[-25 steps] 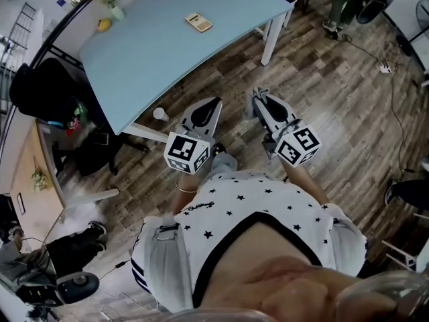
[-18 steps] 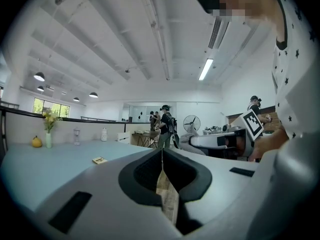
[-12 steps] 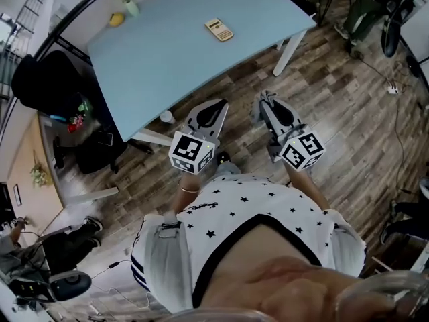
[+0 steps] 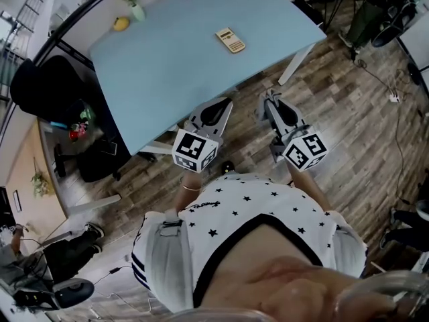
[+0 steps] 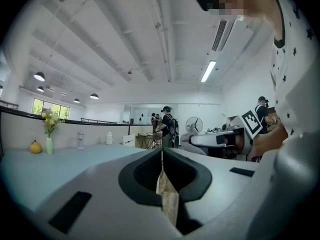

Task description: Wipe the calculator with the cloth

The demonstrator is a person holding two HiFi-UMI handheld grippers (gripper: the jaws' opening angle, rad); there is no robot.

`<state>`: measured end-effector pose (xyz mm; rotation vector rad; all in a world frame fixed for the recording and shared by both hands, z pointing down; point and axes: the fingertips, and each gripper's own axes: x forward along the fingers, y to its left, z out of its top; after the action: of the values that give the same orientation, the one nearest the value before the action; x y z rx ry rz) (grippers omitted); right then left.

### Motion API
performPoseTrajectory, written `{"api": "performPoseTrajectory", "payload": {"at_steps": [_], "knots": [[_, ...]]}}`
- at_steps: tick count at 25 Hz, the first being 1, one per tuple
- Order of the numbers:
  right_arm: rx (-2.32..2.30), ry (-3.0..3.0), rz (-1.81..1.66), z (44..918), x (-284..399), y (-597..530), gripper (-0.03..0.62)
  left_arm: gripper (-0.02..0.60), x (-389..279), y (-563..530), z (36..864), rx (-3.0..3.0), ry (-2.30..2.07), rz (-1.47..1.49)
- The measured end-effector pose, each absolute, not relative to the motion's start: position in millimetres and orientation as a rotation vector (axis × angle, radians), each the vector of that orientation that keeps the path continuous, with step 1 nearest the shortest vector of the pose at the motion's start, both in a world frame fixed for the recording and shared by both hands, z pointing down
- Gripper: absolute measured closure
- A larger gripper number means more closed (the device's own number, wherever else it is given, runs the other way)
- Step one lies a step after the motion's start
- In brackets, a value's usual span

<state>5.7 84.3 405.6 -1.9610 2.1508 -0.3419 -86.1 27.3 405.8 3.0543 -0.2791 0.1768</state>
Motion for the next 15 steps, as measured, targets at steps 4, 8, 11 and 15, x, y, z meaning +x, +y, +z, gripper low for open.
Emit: {"api": "performPoseTrajectory", "payload": {"at_steps": [4,8,11,15], "knots": [[-1.938,2.160,-0.316,403,-1,60,0.553,0.551,-94,4,408,3.052,-0.308,0.174],[-1.960,2.181,-0.309,408,-1,47,0.553,0.551,-98,-10,413,3.038,-0.339,0.182],[-1.971,2.177,-0.342,415,7,41,0.553,0.551,-98,-14,416,3.027,-0.352,0.185],[-1.944,2.234,-0.370,421,13,18,0.553,0.551,-97,-32,423,3.005,-0.416,0.204]]}}
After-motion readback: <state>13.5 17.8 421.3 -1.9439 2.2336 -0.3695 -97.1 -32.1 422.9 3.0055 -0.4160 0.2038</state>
